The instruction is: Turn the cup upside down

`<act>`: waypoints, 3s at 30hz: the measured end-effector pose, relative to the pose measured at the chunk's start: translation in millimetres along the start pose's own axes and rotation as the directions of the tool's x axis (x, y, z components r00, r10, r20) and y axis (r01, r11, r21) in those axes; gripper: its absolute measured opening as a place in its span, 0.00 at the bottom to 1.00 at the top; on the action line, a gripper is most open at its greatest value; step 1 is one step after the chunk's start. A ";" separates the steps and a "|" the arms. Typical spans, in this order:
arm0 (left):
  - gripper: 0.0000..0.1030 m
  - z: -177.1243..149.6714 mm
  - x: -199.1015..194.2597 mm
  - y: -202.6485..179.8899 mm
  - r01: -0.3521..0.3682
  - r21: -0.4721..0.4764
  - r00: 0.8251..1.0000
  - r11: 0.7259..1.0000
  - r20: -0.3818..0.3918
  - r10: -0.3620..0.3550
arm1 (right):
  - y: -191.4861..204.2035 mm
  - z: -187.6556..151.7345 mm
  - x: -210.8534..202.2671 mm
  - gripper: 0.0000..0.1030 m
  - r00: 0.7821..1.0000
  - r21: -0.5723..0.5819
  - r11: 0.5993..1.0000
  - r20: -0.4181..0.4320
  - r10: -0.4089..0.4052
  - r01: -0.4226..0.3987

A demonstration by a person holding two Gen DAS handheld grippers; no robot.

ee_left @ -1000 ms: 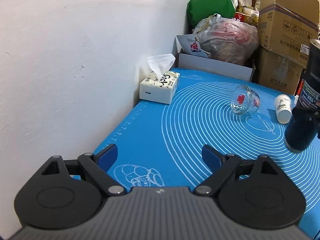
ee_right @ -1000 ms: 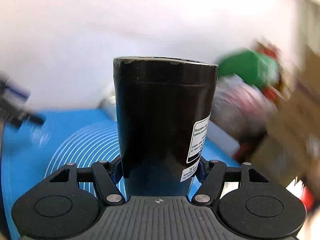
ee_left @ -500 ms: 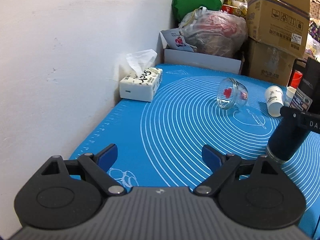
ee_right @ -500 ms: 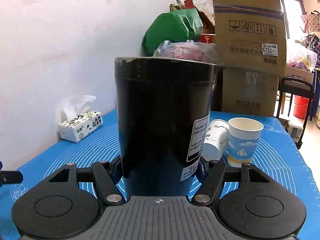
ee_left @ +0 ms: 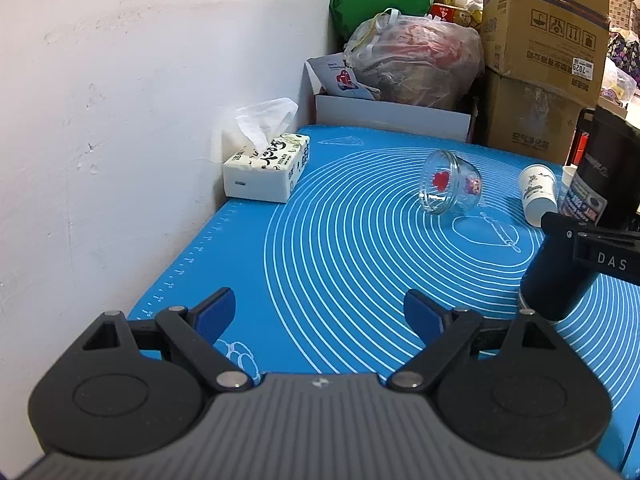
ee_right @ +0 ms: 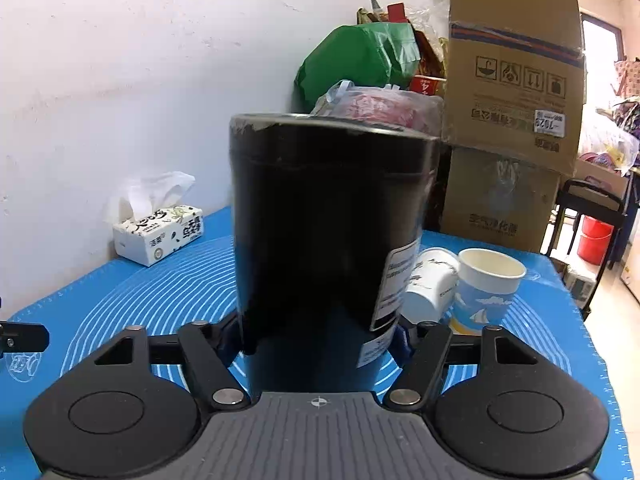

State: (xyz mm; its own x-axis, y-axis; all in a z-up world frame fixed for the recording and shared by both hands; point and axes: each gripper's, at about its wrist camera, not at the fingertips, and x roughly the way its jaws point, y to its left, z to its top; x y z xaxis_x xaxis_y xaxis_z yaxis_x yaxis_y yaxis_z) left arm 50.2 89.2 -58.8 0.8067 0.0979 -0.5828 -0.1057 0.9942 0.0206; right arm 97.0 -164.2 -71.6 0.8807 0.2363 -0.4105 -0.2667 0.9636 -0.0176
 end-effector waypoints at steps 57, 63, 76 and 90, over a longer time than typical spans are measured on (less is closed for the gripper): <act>0.92 -44.1 -126.6 -89.1 0.124 0.186 0.992 0.975 -0.014 -0.123 | -7.1 -44.3 -216.7 1.00 0.968 0.127 0.982 -0.228 -0.106 0.137; 0.92 -44.1 -126.4 -89.6 0.126 0.185 0.992 0.975 -0.018 -0.125 | -6.2 -44.7 -219.9 1.00 0.967 0.121 0.983 -0.232 -0.106 0.137; 0.92 -44.7 -126.3 -89.5 0.130 0.183 0.992 0.975 -0.019 -0.128 | -7.0 -42.8 -220.2 1.00 0.967 0.119 0.983 -0.233 -0.107 0.137; 0.92 -44.1 -127.5 -92.0 0.129 0.180 0.992 0.975 -0.015 -0.128 | -7.5 -42.6 -217.8 1.00 0.965 0.126 0.982 -0.241 -0.107 0.140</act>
State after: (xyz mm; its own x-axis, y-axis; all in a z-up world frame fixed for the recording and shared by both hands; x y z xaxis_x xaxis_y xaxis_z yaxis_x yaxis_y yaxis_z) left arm -68.5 -16.8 -22.2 0.8048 -0.0309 -0.5927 0.1055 0.9902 0.0915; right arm -109.6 -228.2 -21.0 0.7840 0.0946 -0.6134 -0.0889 0.9952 0.0399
